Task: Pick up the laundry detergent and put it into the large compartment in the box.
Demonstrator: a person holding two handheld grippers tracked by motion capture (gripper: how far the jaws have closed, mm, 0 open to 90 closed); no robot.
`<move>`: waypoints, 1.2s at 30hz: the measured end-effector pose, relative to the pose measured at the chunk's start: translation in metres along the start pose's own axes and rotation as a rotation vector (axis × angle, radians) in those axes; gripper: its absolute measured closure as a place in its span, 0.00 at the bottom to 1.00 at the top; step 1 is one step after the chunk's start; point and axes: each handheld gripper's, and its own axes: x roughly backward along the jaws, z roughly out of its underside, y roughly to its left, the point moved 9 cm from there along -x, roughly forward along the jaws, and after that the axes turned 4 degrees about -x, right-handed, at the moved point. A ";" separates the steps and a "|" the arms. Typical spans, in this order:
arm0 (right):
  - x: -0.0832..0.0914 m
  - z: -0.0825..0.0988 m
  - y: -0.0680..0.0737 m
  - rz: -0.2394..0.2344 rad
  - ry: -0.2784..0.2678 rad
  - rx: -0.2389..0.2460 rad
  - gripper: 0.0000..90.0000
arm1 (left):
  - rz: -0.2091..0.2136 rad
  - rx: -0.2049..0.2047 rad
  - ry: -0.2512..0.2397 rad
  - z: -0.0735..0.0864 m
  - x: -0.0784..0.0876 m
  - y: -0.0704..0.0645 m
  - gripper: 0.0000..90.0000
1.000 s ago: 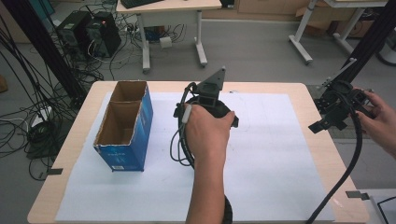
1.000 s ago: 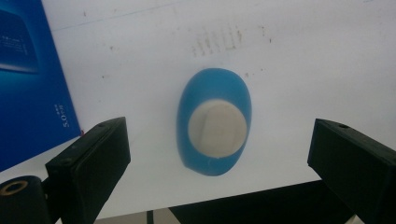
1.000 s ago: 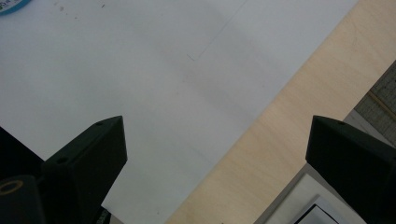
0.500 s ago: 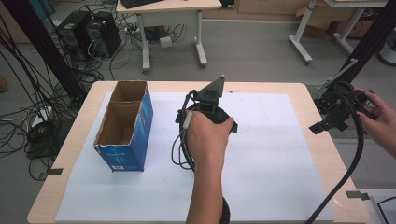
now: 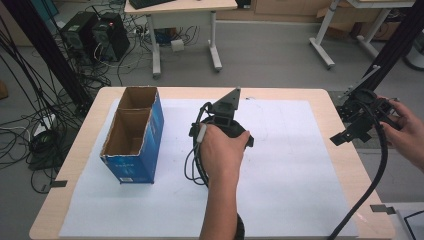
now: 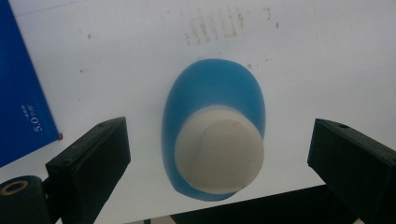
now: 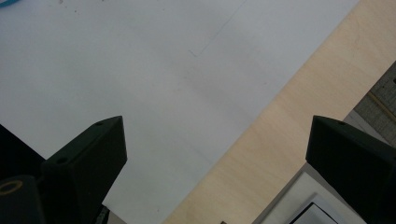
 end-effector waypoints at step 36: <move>-0.002 -0.006 0.003 -0.003 0.013 0.010 0.05 | -0.036 -0.034 0.031 -0.006 -0.022 -0.002 0.32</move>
